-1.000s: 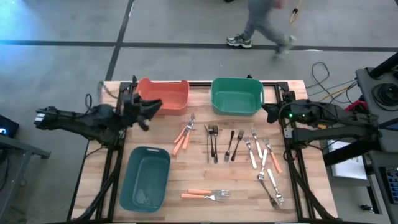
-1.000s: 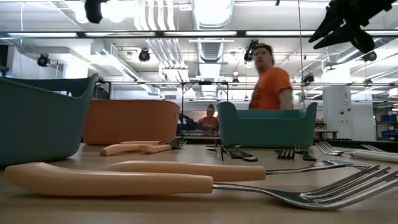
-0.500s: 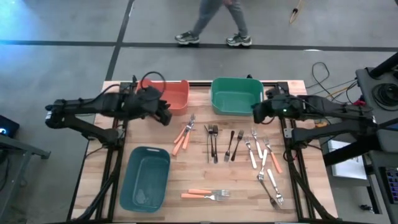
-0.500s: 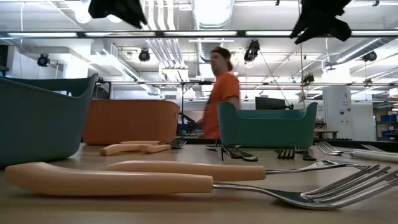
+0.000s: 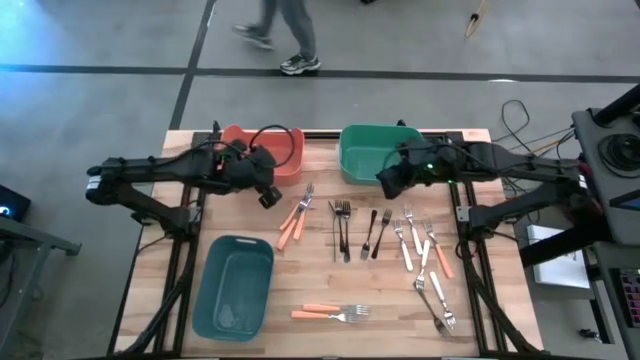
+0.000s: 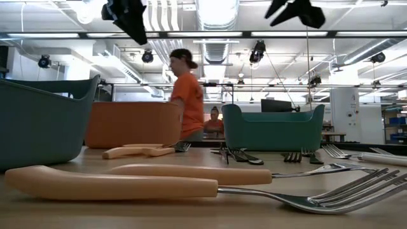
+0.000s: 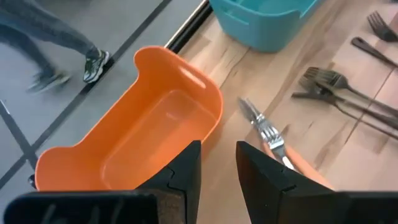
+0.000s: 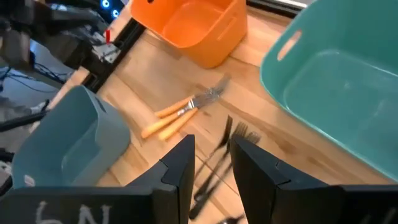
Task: Sort silverware by color (type)
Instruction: Put the white fork into the green bin
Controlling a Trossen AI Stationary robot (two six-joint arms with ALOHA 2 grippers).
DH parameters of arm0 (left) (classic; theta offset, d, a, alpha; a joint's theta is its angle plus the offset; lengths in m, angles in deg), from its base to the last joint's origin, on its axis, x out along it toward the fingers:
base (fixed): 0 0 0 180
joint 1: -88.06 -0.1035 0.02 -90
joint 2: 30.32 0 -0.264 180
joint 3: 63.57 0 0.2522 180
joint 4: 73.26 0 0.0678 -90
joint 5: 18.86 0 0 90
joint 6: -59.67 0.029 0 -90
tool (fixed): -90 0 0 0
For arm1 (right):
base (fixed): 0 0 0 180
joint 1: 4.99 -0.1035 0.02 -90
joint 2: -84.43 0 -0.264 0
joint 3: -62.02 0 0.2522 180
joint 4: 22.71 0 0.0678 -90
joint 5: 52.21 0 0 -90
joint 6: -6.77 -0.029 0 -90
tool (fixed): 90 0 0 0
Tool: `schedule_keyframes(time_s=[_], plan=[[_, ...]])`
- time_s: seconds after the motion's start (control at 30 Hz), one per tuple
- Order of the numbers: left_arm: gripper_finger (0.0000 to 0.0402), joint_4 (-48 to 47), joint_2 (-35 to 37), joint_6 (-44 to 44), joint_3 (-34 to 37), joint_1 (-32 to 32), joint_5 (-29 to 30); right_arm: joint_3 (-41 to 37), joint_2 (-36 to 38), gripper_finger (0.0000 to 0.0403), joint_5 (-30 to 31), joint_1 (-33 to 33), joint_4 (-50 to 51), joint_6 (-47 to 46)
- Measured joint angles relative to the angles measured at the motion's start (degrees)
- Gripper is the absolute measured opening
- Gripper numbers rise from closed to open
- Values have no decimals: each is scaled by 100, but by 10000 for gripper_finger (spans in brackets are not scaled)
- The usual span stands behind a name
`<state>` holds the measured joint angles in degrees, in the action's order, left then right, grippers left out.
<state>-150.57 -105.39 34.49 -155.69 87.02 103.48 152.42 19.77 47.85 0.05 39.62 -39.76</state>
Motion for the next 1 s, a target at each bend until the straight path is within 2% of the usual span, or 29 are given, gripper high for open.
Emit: schedule_keyframes(time_s=[0.1,0.3,0.43,0.57,0.77,0.9,1.0], plan=[[84,170,346,-82,181,108,3,287,-442,95,7,0,-45,5],[84,1380,1066,-72,476,369,10,713,-1246,95,340,7,-213,151],[84,1604,1370,-26,520,440,13,868,-1762,95,-519,-2,381,-300],[84,1620,1528,-39,531,438,55,868,-2177,95,-1562,-140,1552,-815],[84,1707,1609,215,523,438,166,575,-2570,95,-1759,-820,2918,-944],[84,1705,1602,255,528,438,168,-9,-2622,95,-1798,-1313,2816,-1100],[84,1705,1592,268,528,438,166,-699,-2484,95,-2051,-1561,2418,-1300]])
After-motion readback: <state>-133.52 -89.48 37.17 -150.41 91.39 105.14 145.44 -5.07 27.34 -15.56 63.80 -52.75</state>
